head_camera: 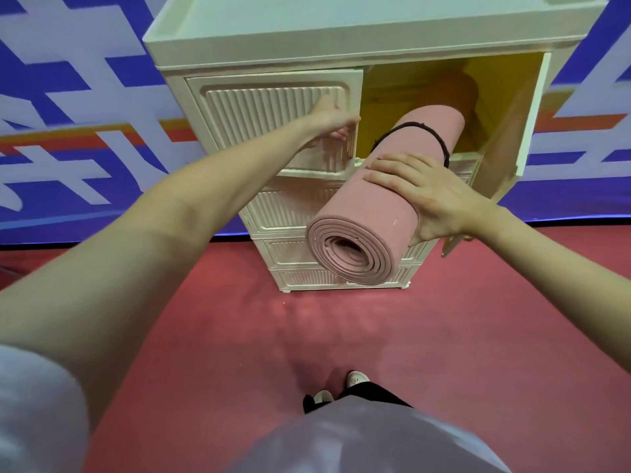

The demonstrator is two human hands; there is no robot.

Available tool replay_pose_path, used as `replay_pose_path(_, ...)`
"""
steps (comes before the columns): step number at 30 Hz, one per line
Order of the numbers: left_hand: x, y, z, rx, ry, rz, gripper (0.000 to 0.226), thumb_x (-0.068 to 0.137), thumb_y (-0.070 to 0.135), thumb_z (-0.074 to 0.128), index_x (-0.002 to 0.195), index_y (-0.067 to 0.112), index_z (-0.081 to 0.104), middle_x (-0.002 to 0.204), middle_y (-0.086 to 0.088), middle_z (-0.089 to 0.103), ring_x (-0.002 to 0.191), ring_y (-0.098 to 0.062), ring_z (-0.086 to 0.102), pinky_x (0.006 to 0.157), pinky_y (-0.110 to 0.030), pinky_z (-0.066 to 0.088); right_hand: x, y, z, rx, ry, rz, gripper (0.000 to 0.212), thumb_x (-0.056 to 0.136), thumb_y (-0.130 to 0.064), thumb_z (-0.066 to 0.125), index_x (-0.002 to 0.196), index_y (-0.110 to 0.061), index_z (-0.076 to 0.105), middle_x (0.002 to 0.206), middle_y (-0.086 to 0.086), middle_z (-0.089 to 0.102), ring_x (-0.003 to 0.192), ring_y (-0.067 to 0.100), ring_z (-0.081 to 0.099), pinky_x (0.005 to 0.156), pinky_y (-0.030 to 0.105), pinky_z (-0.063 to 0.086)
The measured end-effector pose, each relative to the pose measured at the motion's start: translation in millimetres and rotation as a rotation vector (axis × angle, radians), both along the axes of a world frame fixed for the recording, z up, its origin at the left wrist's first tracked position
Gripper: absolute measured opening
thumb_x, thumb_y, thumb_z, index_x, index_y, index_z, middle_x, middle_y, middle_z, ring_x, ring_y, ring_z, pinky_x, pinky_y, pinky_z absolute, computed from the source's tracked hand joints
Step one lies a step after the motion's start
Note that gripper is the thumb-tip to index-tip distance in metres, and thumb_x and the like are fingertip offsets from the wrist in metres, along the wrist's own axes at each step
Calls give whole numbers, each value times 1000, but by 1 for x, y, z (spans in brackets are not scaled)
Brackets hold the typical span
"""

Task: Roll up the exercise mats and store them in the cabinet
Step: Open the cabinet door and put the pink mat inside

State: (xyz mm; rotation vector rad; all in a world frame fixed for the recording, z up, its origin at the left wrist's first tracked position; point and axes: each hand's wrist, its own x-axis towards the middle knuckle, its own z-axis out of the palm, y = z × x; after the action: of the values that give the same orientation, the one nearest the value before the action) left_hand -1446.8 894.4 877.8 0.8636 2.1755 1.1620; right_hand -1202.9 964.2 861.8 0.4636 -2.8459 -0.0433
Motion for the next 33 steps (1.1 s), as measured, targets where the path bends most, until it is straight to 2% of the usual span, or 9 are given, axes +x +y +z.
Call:
replay_pose_path(4, 16, -29, -8, 73, 49, -44, 30, 83, 21, 77, 78, -8, 70, 63, -10, 66, 56, -13, 65, 66, -28, 59, 9, 2, 1, -1, 10, -2, 111, 59, -65, 77, 143, -3, 41, 145, 16, 43, 135, 35, 40, 107, 52, 34)
replay_pose_path(8, 39, -78, -23, 161, 175, -73, 32, 77, 32, 80, 64, 4, 71, 58, -5, 66, 54, -9, 59, 60, -23, 51, 13, 2, 0, 6, 12, -5, 108, 64, -70, 70, 144, -3, 40, 144, 17, 43, 134, 35, 40, 107, 51, 34)
replay_pose_path(11, 53, -124, -37, 225, 196, -32, 23, 78, 30, 80, 66, 13, 69, 58, 3, 64, 55, -6, 58, 58, -24, 48, 15, 2, 0, 22, 11, -11, 110, 63, -70, 71, 144, -3, 39, 145, 17, 43, 134, 36, 40, 108, 51, 33)
replay_pose_path(16, 67, -200, -49, 248, 206, 39, 26, 76, 22, 82, 68, 15, 59, 63, -4, 57, 57, -4, 50, 57, -20, 43, 11, -5, 4, 29, 13, -29, 113, 60, -74, 67, 144, -4, 39, 144, 15, 44, 132, 34, 42, 107, 47, 31)
replay_pose_path(20, 76, -246, -59, 200, 387, 238, 36, 74, 43, 76, 69, 14, 56, 62, -5, 59, 57, -10, 49, 56, -32, 44, -9, -17, 6, 43, -21, -69, 118, 56, -84, 55, 145, -8, 35, 145, 14, 43, 131, 35, 42, 104, 47, 32)
replay_pose_path(22, 80, -264, -68, 129, 516, 370, 37, 78, 42, 71, 77, 7, 59, 66, -6, 61, 59, -14, 52, 57, -32, 43, -20, -23, 6, 40, -25, -84, 121, 54, -87, 50, 145, -10, 35, 144, 15, 44, 128, 35, 43, 102, 44, 31)
replay_pose_path(24, 82, -283, -76, 101, 594, 524, 29, 81, 36, 67, 80, 10, 53, 70, -4, 58, 63, -18, 52, 59, -33, 40, -29, -29, 6, 45, -14, -98, 122, 51, -86, 50, 144, -10, 35, 142, 15, 45, 125, 35, 44, 100, 43, 30)
replay_pose_path(27, 75, -310, -88, 115, 573, 757, 23, 83, 31, 65, 86, 17, 46, 77, -4, 58, 70, -24, 55, 64, -34, 39, -43, -35, 3, 46, -2, -116, 122, 51, -87, 49, 145, -10, 36, 141, 15, 45, 126, 35, 43, 101, 44, 28)
replay_pose_path(33, 51, -339, -98, 116, 404, 999, 28, 91, 35, 60, 100, 9, 53, 90, -5, 65, 87, -29, 62, 74, -35, 43, -84, -51, -6, 36, -5, -210, 126, 44, -84, 56, 146, -15, 31, 137, 17, 43, 124, 38, 40, 100, 52, 31)
